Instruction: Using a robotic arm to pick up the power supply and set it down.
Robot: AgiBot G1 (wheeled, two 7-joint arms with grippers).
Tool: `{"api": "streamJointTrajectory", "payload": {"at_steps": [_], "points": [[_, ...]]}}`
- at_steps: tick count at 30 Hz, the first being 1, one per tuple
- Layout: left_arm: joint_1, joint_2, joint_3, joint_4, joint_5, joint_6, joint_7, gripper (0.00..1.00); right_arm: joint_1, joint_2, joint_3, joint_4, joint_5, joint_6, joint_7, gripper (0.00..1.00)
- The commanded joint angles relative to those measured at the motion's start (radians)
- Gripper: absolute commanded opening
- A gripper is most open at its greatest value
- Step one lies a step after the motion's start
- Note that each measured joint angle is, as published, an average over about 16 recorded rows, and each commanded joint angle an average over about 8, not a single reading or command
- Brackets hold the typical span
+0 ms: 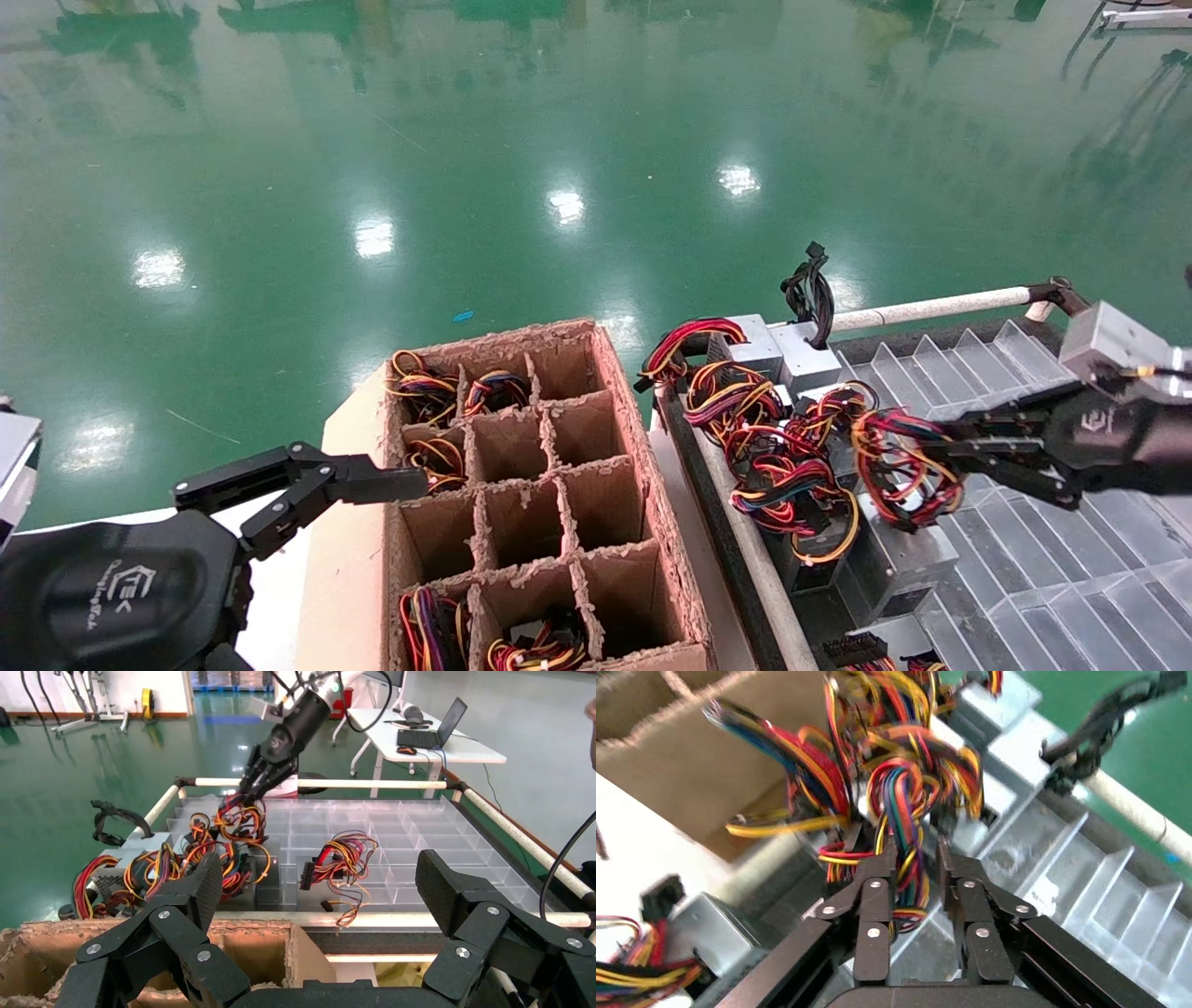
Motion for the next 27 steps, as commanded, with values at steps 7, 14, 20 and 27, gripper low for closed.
{"api": "streamJointTrajectory", "payload": {"at_steps": [7, 14, 20, 27], "points": [[0.0, 0.0, 0.0, 0.0, 0.0, 0.0, 0.0, 1.0, 0.094, -0.016, -0.021, 0.03, -0.034, -0.021, 0.048, 1.0], [0.0, 0.0, 0.0, 0.0, 0.0, 0.0, 0.0, 1.0, 0.133, -0.014, -0.031, 0.089, -0.051, -0.011, 0.089, 1.0], [0.0, 0.0, 0.0, 0.0, 0.0, 0.0, 0.0, 1.0, 0.124, -0.005, -0.007, 0.152, -0.058, 0.002, 0.1, 1.0], [0.0, 0.0, 0.0, 0.001, -0.001, 0.0, 0.0, 1.0, 0.014, 0.012, 0.137, 0.266, -0.066, 0.005, 0.134, 1.0]]}}
